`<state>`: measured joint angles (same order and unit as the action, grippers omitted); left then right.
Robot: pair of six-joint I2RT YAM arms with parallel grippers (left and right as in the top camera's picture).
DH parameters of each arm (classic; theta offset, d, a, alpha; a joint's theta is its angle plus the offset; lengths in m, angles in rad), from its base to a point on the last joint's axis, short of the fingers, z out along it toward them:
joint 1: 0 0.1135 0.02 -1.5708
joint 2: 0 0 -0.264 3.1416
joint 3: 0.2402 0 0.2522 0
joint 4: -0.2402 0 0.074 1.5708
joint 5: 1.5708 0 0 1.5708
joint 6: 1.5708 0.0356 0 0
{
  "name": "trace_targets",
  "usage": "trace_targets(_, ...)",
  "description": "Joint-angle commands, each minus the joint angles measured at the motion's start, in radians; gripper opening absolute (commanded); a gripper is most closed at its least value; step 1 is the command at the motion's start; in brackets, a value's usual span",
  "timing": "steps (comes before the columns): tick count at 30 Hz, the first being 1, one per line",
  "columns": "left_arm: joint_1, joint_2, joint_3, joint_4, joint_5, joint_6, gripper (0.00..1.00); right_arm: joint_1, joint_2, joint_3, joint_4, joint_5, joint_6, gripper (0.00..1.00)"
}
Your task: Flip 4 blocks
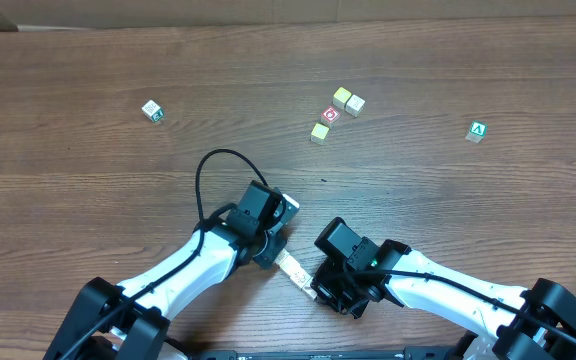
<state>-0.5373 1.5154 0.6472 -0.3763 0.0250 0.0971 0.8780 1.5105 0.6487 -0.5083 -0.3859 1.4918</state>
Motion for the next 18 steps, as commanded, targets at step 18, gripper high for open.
trace_targets(18,0.019,0.035,-0.038,-0.084,0.212,0.064,0.04,0.004,0.005,0.010,0.006,0.007,0.001,0.04)
